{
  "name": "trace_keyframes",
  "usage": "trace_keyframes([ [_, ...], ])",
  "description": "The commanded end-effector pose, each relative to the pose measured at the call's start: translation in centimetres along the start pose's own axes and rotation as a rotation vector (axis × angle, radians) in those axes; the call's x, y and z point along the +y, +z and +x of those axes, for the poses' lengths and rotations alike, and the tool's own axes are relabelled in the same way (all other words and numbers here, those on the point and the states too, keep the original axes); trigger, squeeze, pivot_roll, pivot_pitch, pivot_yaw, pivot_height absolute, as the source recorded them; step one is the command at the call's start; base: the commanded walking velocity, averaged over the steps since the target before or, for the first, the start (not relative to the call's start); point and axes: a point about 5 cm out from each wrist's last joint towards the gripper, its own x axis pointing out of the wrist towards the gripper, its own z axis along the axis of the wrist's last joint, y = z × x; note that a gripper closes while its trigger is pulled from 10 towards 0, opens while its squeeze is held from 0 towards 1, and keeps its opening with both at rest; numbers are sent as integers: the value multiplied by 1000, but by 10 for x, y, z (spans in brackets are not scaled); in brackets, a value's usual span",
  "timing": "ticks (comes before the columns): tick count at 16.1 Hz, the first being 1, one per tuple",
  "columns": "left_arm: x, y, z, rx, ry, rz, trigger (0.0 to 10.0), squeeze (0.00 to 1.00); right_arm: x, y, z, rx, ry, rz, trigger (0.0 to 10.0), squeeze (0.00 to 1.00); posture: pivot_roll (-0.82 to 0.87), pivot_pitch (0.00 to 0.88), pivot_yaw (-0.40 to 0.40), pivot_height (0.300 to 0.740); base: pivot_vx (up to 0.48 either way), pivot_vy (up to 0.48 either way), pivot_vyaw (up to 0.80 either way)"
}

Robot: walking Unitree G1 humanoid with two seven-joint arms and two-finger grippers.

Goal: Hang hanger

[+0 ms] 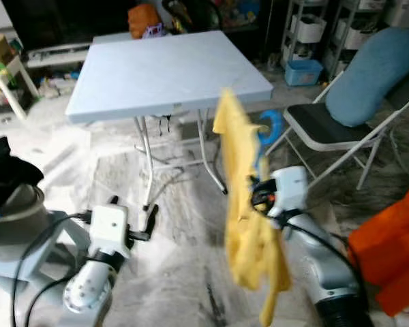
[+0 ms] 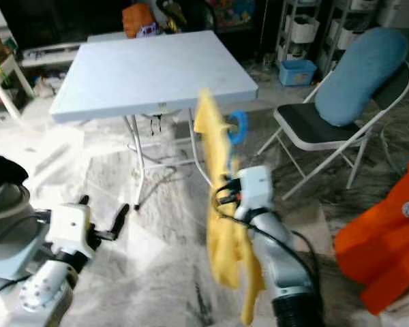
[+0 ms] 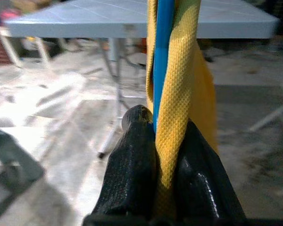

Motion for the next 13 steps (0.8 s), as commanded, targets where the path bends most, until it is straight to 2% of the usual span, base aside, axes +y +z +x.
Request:
trace_keyframes([
  [1,-3,1,1,2,-10,-2,10000,0,-3,17,1,-77,3,-18,10000,0,56,0,46,740,0,0,438],
  [4,-3,1,5,9,-1,1,10000,0,1,19,2,-81,40,-28,10000,0,51,0,41,740,0,0,535],
  [6,-4,-2,8,32,-24,36,10000,0,3,21,3,-84,45,3,10000,0,48,0,34,740,0,0,0],
  [8,-5,1,14,13,-93,87,10000,0,12,29,3,-66,131,65,10000,0,46,0,29,740,0,0,0],
  [9,-2,3,19,5,-99,113,10000,0,20,34,-1,-58,226,79,10000,0,42,0,27,740,0,0,0],
  [11,3,9,30,-13,-101,126,10000,0,25,44,-10,-60,332,111,10000,0,35,0,27,740,0,0,0],
  [12,4,13,38,-25,-114,147,10000,0,20,51,-11,-83,324,72,10000,0,21,0,31,740,0,0,0],
  [13,3,15,41,-32,-120,160,10000,0,9,52,-7,-89,232,16,10000,0,20,0,33,740,0,0,0],
])
